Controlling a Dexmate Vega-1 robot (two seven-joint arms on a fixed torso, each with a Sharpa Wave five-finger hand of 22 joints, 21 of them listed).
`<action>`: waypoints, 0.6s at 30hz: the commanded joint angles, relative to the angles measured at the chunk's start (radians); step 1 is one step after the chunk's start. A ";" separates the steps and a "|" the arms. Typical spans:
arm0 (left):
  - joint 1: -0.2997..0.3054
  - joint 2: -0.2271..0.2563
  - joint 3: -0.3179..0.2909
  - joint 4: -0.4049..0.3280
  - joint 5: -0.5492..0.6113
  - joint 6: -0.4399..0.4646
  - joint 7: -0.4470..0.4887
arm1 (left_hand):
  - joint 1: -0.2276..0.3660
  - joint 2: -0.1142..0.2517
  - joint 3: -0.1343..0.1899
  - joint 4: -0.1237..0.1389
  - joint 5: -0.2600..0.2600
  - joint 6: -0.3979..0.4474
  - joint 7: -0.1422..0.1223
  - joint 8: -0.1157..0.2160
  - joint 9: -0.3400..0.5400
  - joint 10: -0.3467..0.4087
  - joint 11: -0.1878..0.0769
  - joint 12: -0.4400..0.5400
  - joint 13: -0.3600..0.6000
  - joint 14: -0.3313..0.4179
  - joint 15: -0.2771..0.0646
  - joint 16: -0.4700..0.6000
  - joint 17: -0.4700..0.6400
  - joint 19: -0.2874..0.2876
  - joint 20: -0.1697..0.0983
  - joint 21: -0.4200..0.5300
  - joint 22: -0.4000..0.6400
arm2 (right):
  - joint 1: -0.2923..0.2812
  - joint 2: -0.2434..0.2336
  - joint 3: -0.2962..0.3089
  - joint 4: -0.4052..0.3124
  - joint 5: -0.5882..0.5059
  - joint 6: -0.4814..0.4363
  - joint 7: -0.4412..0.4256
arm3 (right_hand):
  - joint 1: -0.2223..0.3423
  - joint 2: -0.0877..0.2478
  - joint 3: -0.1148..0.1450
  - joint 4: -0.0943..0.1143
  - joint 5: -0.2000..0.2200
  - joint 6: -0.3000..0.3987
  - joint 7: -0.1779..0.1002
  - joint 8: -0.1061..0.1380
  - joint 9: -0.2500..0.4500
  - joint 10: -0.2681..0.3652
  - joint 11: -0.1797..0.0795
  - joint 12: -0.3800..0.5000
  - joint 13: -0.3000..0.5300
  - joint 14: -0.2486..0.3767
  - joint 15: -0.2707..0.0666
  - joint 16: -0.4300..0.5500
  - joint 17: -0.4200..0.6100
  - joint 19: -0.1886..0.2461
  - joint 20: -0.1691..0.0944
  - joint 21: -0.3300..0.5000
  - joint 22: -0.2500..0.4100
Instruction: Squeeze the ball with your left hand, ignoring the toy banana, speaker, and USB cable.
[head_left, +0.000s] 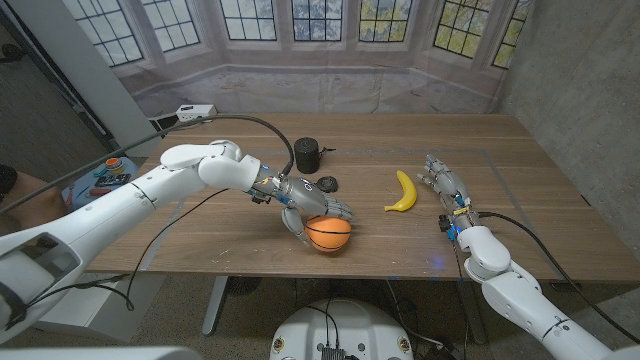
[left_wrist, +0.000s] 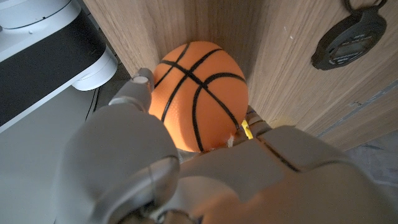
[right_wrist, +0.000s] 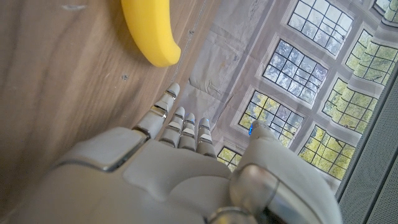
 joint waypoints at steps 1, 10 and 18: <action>0.030 0.005 -0.017 -0.003 0.040 -0.011 0.065 | 0.021 0.005 -0.003 -0.001 0.005 0.027 0.001 0.011 0.005 0.011 -0.011 0.013 0.007 0.029 -0.008 0.008 0.005 0.036 -0.001 0.017 0.007 | -0.010 0.002 0.000 0.005 0.002 0.015 0.004 | -0.007 -0.003 0.002 -0.007 0.000 -0.001 0.000 0.007 0.003 0.001 0.003 0.007 0.001 -0.002 0.003 0.008 0.002 -0.002 0.003 0.006 0.006; 0.067 0.005 -0.044 -0.015 0.119 -0.029 0.170 | 0.038 0.016 -0.011 -0.001 0.006 0.094 0.002 0.030 0.011 0.073 -0.035 0.041 0.018 0.088 -0.028 0.021 0.008 0.075 -0.005 0.029 0.011 | -0.018 0.002 0.002 0.017 0.008 0.034 0.016 | -0.008 -0.002 0.003 -0.008 0.000 0.000 -0.001 0.007 0.003 0.002 0.002 0.008 0.001 -0.001 0.002 0.009 0.002 -0.002 0.004 0.006 0.006; 0.098 -0.007 -0.077 0.007 0.204 -0.071 0.333 | 0.064 0.023 -0.024 -0.005 0.004 0.194 -0.021 0.059 0.019 0.142 -0.061 0.078 0.036 0.158 -0.053 0.033 0.012 0.126 -0.011 0.046 0.016 | -0.021 0.003 0.008 0.032 0.016 0.053 0.028 | -0.008 -0.001 0.004 -0.010 0.000 0.001 -0.001 0.008 0.003 0.004 0.002 0.009 0.001 0.001 0.002 0.009 0.002 0.000 0.004 0.007 0.006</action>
